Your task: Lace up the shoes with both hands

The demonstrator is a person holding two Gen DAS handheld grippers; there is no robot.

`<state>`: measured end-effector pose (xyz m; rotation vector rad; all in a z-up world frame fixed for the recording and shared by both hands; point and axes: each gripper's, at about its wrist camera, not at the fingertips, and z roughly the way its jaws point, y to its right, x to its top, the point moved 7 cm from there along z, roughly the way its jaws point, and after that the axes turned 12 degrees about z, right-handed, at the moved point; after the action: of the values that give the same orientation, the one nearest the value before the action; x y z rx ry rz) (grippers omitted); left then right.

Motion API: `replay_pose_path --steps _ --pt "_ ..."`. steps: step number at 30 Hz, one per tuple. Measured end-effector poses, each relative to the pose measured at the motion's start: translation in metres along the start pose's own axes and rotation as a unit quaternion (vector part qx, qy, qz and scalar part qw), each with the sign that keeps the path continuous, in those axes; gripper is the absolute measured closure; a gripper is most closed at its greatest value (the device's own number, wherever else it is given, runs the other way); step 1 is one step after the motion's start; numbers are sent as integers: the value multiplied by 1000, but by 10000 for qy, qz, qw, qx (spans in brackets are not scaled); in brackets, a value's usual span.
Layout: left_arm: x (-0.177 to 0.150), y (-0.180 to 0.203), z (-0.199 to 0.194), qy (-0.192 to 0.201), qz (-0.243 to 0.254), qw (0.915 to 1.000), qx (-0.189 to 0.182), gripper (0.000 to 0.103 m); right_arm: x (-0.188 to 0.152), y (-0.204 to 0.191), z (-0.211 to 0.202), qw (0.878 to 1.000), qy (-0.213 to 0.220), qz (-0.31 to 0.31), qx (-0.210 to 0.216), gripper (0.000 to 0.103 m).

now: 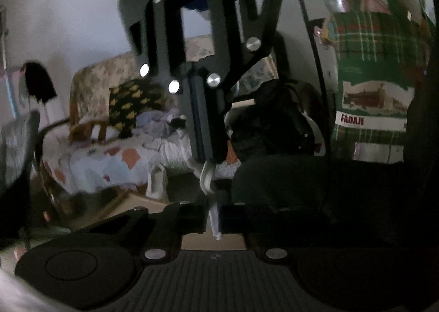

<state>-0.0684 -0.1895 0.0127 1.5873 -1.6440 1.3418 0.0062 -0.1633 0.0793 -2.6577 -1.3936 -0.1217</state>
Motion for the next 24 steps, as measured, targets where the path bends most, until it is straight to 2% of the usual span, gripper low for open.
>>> replay_pose_path --steps 4,8,12,14,17,19,20,21,22,24 --pt "-15 -7 -2 92 -851 9961 -235 97 0 5 2 9998 -46 -32 -176 102" --pt "-28 -15 -7 332 -1724 9840 -306 97 3 13 8 9995 41 0 -326 102" --pt "-43 -23 -7 427 -2576 9649 -294 98 7 24 12 9981 258 71 -559 101" --pt "-52 -27 -7 488 -3071 9501 -257 98 9 31 13 9963 471 166 -696 100" --pt "-67 -33 -7 554 -3747 9254 -137 99 11 49 10 9882 1001 740 -890 98" --pt "-79 -36 -7 500 -4094 9110 14 99 7 64 6 9746 1479 1286 -1081 96" --pt "-83 -36 -7 440 -4132 9095 129 99 4 71 4 9656 1718 1563 -1172 95" --pt "-86 -35 -6 343 -4078 9121 256 99 -1 78 0 9533 1989 1910 -1235 94" --pt "-87 -33 -7 296 -3999 9155 325 99 -8 87 -4 9355 2285 2400 -1225 90" --pt "-86 -29 -9 324 -3939 9178 382 99 -29 96 -7 8924 2867 3397 -781 79"
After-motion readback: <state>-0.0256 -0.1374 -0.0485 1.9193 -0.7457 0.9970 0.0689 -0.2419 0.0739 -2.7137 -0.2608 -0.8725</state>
